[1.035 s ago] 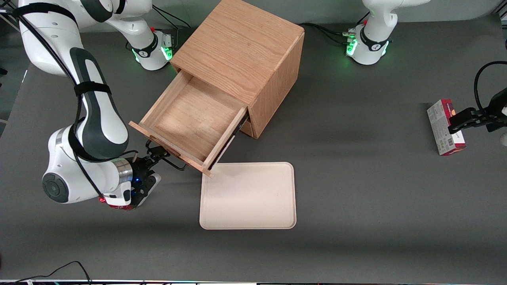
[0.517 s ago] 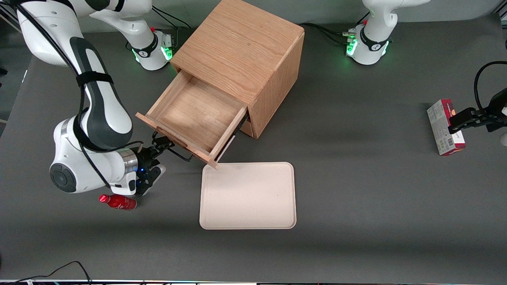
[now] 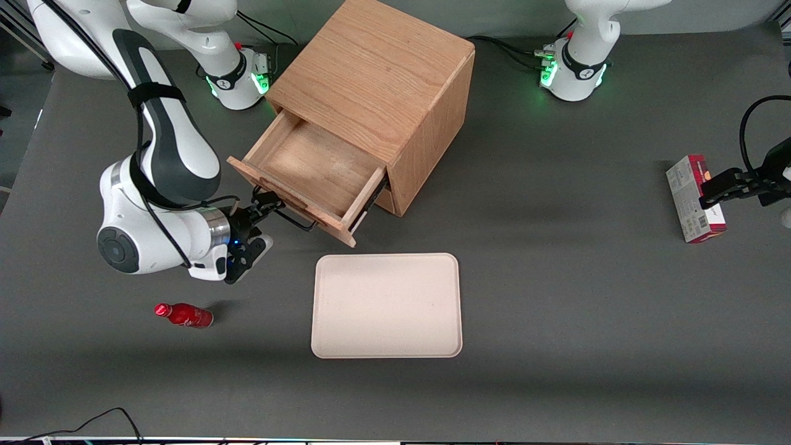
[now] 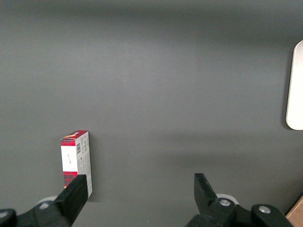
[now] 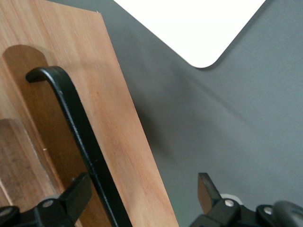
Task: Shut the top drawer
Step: 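Push the drawer front with the right gripper into the wooden cabinet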
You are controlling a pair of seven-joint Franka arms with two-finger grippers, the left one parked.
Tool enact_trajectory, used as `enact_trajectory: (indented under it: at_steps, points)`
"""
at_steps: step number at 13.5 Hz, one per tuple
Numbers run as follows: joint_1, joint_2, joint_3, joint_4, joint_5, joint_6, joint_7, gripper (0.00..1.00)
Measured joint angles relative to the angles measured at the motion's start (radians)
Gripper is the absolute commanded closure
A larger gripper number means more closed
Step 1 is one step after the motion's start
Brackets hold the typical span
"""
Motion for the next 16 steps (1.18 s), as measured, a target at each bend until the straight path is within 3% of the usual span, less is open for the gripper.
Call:
enact_trajectory:
  at_steps: [16]
  points:
    - [0.000,-0.179,0.085,-0.254,0.077,0.072,0.091,0.00]
